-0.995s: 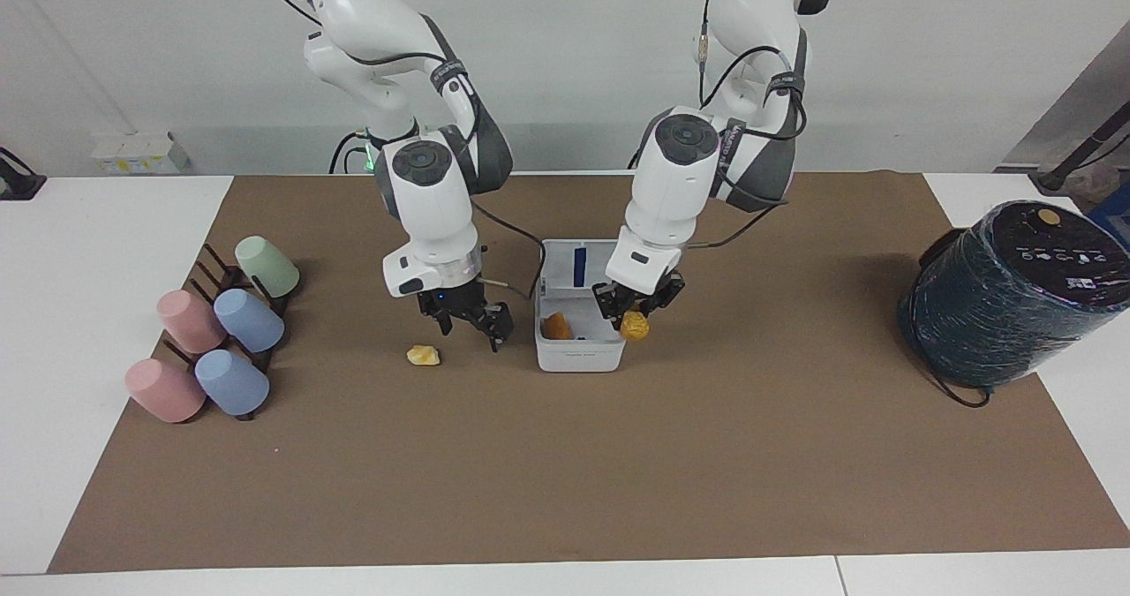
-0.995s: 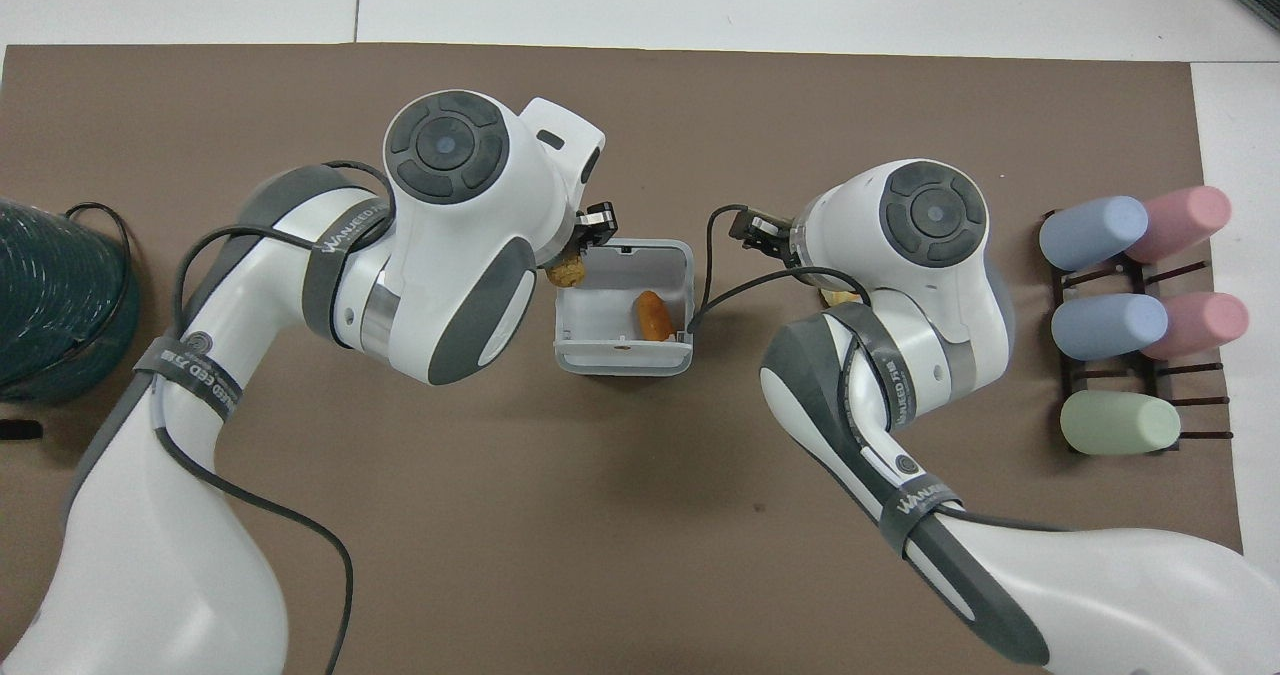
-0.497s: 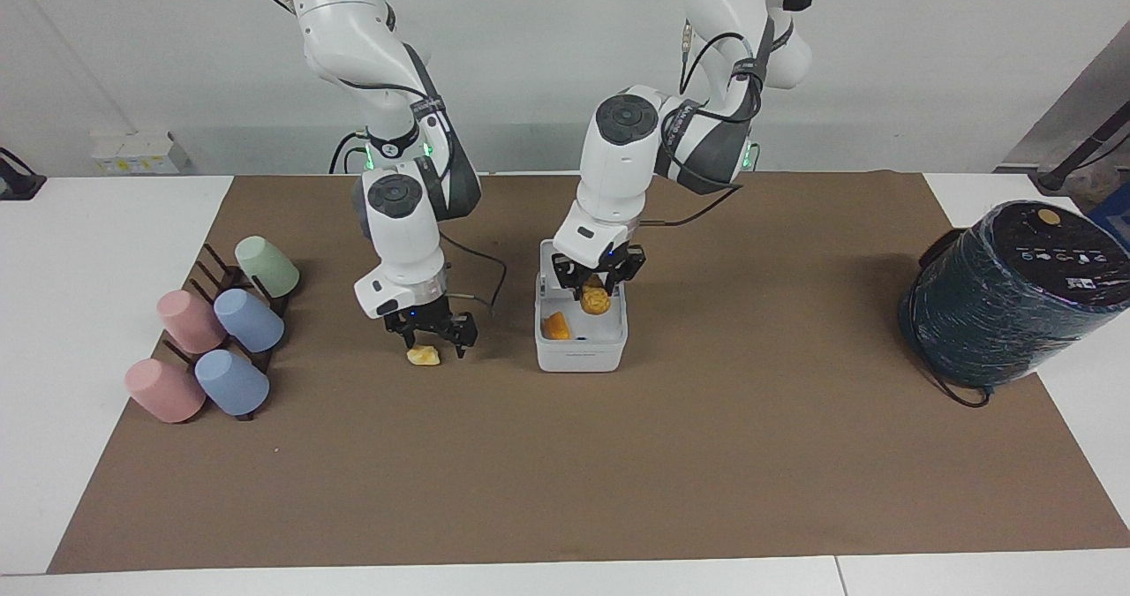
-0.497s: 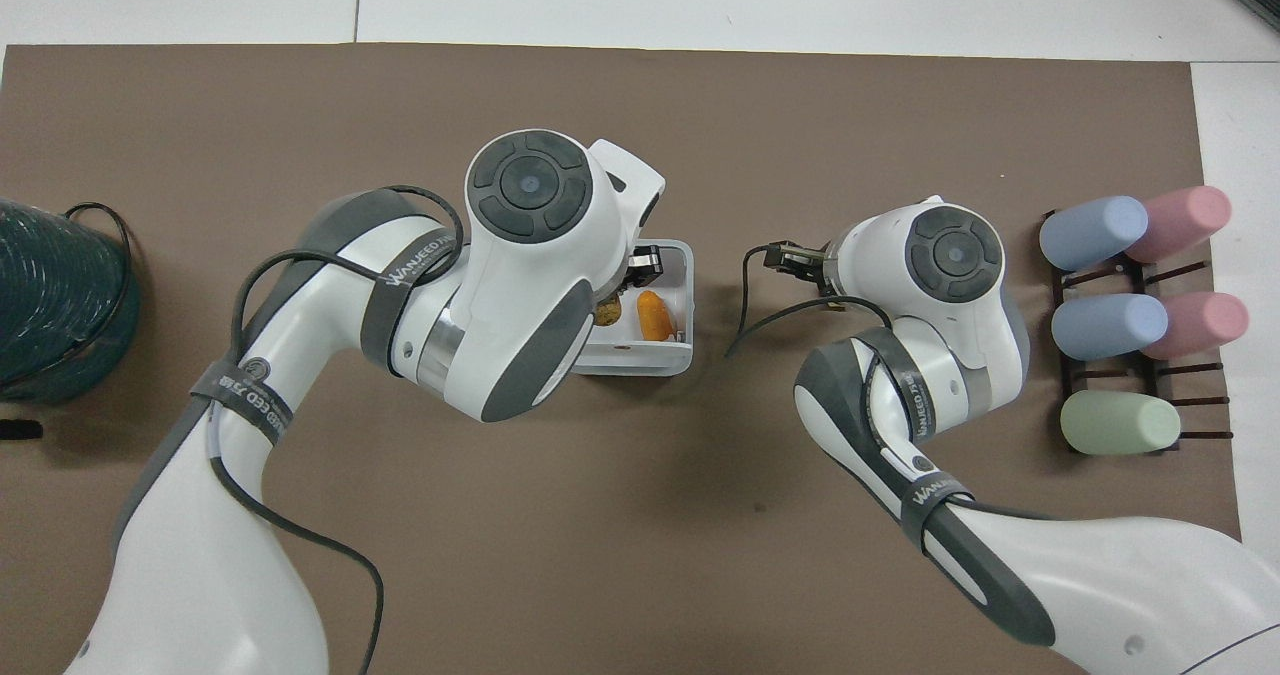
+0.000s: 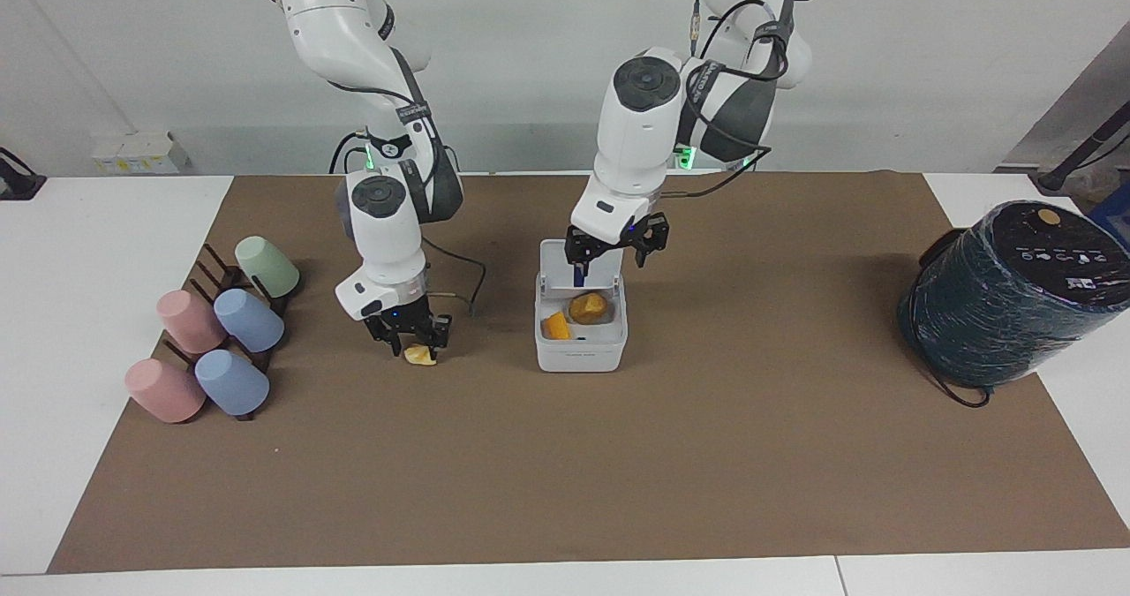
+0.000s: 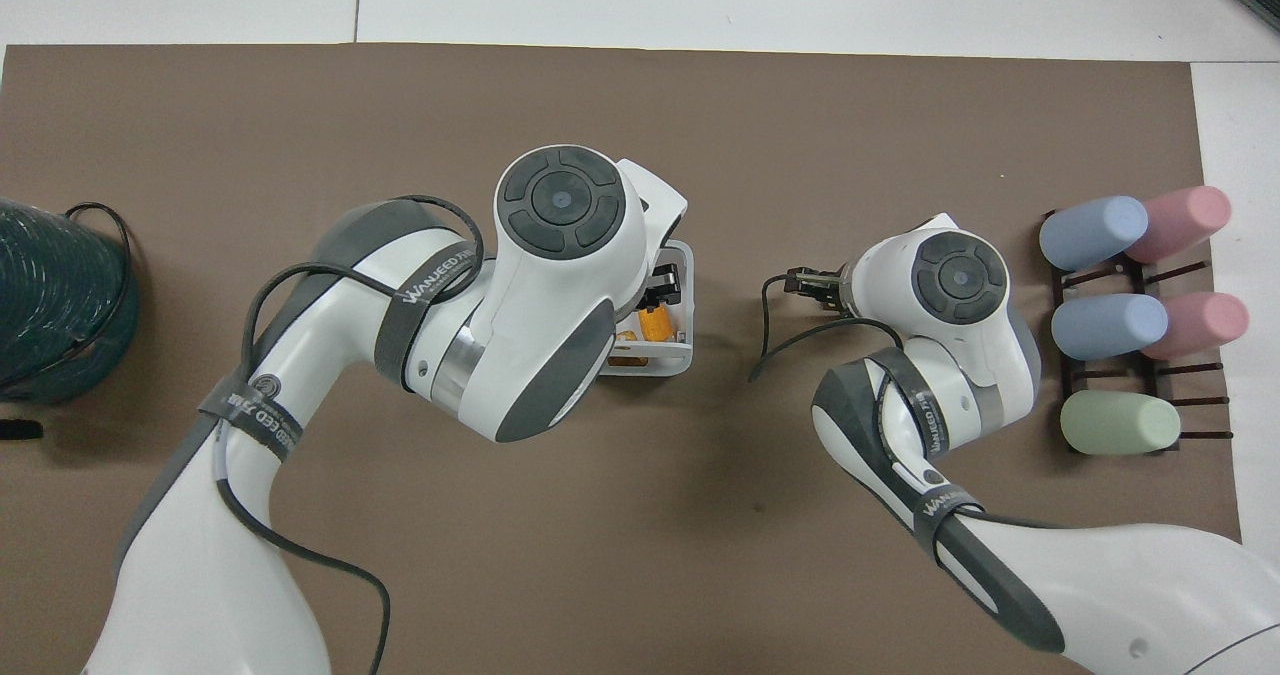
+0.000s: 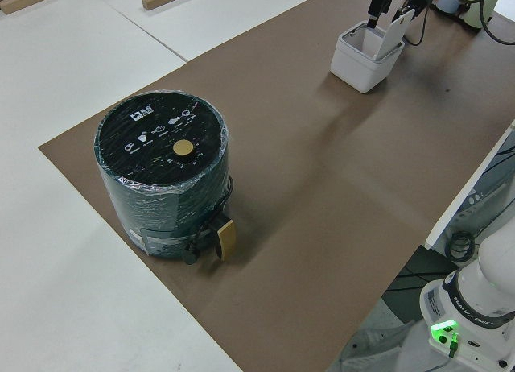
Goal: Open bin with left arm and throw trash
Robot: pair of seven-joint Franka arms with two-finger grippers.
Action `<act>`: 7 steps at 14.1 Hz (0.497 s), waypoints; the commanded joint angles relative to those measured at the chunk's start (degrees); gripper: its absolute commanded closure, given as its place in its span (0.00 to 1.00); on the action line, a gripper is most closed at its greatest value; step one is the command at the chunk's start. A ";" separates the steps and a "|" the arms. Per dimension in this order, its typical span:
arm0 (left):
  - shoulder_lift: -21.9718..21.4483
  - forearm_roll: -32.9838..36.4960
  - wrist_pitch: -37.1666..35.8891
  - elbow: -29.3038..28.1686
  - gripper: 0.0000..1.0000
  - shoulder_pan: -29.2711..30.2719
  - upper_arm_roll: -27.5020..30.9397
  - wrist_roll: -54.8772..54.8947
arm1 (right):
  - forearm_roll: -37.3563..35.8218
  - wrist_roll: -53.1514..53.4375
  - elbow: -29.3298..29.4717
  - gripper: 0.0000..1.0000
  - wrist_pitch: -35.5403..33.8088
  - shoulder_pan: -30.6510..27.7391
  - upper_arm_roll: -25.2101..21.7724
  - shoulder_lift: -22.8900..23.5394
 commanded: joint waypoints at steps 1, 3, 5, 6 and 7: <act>-0.47 0.78 -4.40 3.33 0.09 6.62 -0.14 6.96 | -1.24 -0.22 -1.41 1.00 1.25 -0.15 0.77 -1.21; -2.92 0.87 -4.49 3.33 0.08 12.34 -0.32 15.22 | -1.24 -0.22 -0.45 1.00 0.99 -0.06 0.77 -1.47; -4.33 0.87 -4.67 2.89 0.08 17.53 -0.50 23.75 | -1.15 0.74 1.83 1.00 -0.67 0.29 1.03 -2.00; -4.86 0.87 -5.62 2.37 0.08 20.07 -0.41 27.97 | -0.98 2.14 3.67 1.00 -2.34 0.64 1.38 -2.43; -5.65 1.13 -6.85 2.36 0.08 22.19 -0.50 30.88 | -0.37 3.37 5.95 1.00 -4.09 1.86 1.38 -2.53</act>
